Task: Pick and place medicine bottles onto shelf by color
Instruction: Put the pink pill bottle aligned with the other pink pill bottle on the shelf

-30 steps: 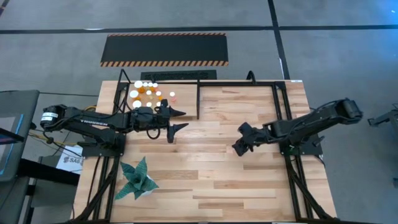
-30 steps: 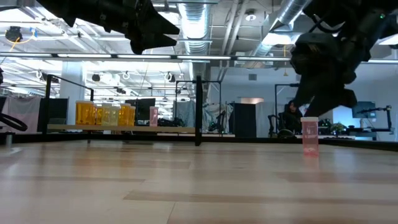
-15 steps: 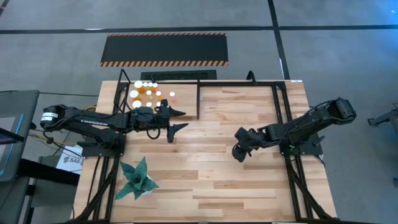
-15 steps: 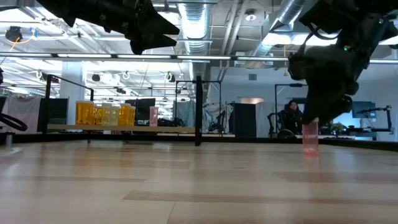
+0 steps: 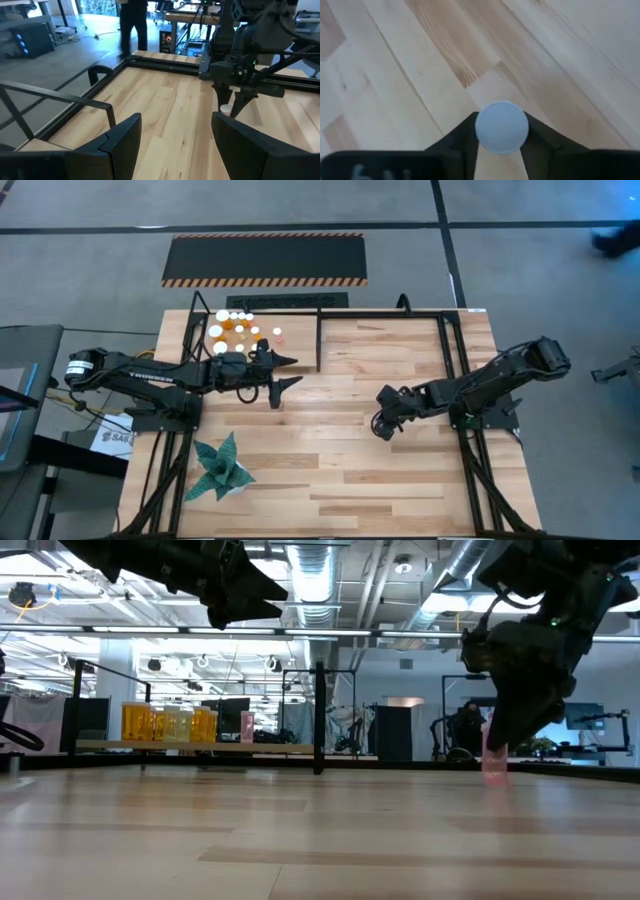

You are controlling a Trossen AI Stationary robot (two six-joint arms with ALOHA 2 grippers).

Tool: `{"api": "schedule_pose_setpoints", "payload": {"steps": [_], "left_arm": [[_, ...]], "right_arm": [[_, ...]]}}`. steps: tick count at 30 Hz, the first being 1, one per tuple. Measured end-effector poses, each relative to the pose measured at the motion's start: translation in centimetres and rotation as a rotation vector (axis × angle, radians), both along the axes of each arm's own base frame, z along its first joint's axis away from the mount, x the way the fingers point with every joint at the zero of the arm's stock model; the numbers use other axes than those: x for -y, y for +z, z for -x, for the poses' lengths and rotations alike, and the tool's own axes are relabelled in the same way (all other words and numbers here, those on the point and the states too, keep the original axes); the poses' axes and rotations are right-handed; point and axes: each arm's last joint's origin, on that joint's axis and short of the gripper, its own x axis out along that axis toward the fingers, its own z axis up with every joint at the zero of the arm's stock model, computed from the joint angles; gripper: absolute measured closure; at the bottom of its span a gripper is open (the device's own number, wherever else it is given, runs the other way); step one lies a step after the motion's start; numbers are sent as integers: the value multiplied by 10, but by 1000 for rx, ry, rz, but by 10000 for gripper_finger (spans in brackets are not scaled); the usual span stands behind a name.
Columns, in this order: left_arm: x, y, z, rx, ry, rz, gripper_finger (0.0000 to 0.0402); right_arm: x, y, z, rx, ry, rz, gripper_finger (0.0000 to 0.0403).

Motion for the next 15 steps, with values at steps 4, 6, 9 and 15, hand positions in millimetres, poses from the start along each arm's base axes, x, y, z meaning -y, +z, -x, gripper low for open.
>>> {"api": "schedule_pose_setpoints", "payload": {"steps": [4, 6, 9, 15], "left_arm": [[0, 0, 0, -1, 0, 0, 173], [0, 0, 0, -1, 0, 0, 173], [0, 0, 0, -2, 0, 0, 173], [0, -1, 0, -7, 0, 0, 173]], "right_arm": [[0, 1, 1, 5, 0, -1, 301], [0, 2, 0, 13, -1, -3, 304], [0, 11, -4, 38, -2, -6, 289], [2, 48, -29, 148, 74, 52, 261]]}}
